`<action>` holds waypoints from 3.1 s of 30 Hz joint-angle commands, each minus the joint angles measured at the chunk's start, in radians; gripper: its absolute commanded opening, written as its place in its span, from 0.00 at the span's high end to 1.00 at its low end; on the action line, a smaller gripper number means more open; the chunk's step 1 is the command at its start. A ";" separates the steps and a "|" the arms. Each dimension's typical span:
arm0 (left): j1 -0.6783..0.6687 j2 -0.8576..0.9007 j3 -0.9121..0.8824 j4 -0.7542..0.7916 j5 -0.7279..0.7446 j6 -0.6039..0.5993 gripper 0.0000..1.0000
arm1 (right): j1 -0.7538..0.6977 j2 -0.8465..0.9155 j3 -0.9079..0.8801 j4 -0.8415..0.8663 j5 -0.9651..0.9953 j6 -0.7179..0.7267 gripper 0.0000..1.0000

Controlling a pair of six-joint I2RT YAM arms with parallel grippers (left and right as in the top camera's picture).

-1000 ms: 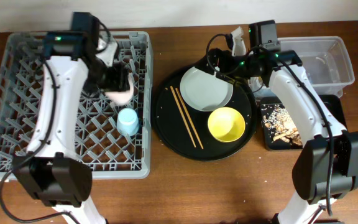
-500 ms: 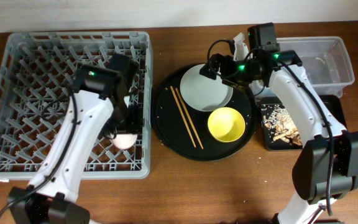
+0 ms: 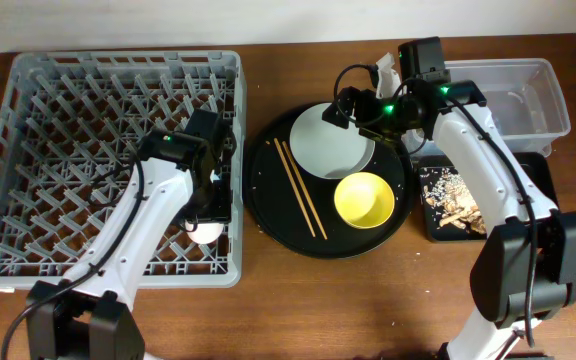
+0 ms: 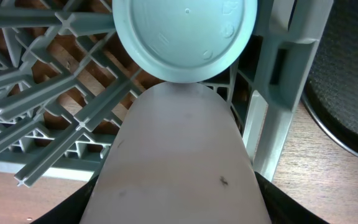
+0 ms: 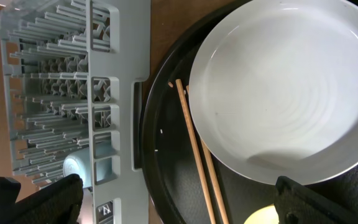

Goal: Sort waste into correct bins and load items into the dishwasher rack

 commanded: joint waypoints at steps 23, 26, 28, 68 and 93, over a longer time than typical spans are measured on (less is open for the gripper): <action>0.000 -0.009 0.486 -0.079 0.167 0.011 0.01 | 0.000 -0.012 0.003 -0.109 0.145 -0.011 0.11; 0.000 0.001 0.485 0.011 0.252 0.029 0.01 | 0.002 -0.034 0.003 -0.209 0.236 -0.037 0.17; 0.000 0.011 0.484 0.032 0.253 0.029 0.01 | 0.010 -0.064 0.003 -0.267 0.315 -0.037 0.19; -0.092 0.211 0.484 0.175 0.272 0.028 0.02 | 0.088 -0.146 -0.236 -0.252 0.473 -0.037 0.71; -0.346 0.615 0.670 0.116 0.162 0.108 0.99 | -0.236 -0.195 0.166 -0.488 0.486 -0.090 0.37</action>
